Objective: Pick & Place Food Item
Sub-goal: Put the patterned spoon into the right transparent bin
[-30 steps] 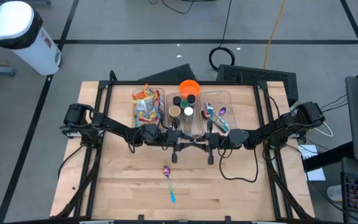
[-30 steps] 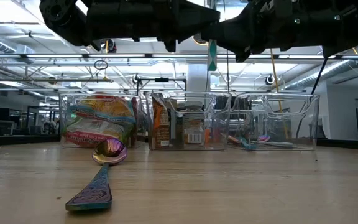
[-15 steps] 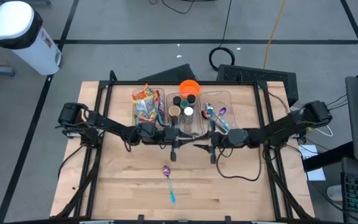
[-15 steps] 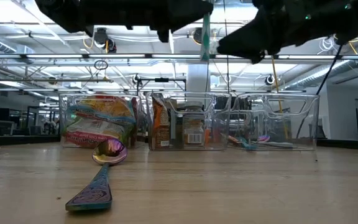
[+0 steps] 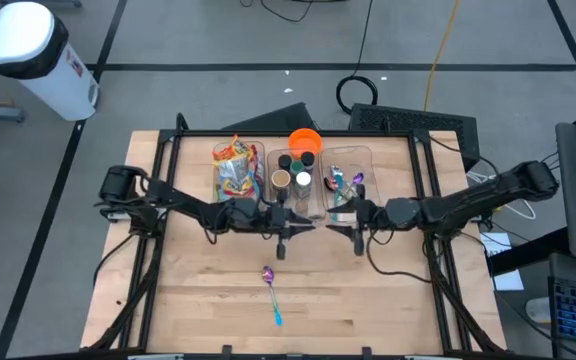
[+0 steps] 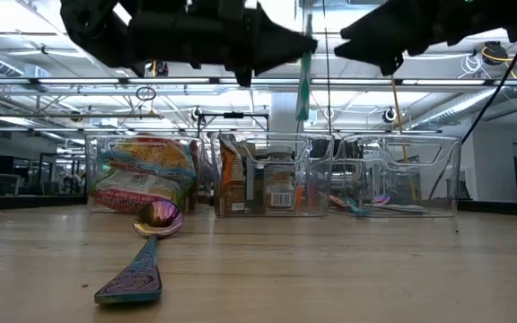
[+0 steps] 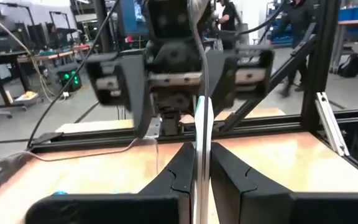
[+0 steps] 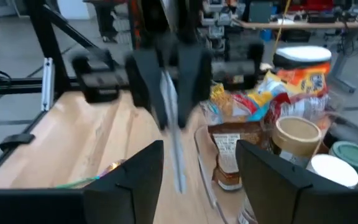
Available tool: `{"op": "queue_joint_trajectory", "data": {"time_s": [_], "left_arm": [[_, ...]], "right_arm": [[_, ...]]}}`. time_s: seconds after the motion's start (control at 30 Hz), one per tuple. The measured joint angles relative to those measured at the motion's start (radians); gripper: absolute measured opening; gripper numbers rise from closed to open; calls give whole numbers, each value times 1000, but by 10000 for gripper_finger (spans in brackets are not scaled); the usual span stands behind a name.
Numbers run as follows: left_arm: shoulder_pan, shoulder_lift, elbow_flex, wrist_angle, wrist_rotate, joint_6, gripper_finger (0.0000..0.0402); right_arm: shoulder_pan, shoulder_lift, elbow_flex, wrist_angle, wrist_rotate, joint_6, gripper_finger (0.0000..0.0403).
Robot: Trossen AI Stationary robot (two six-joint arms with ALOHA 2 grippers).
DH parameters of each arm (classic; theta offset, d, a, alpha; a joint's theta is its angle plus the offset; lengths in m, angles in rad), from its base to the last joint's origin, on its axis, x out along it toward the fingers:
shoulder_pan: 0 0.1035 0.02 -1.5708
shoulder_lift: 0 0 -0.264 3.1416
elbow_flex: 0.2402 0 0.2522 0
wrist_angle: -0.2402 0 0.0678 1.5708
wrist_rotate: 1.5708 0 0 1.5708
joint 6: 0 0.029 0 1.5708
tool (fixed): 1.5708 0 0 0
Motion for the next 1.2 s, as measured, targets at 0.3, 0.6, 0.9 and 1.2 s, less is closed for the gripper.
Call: {"op": "queue_joint_trajectory", "data": {"time_s": [0.3,0.6,0.9,1.2], "left_arm": [[23,25,0,-26,5,-14,28],[27,26,0,-27,3,-17,28],[40,26,0,-54,4,-45,28],[40,26,0,-55,4,-49,28]], "right_arm": [[40,-62,0,163,-2,-129,185],[37,-51,100,91,-29,-207,191],[36,39,100,182,-29,-241,186],[-9,83,100,218,-29,-247,180]]}}
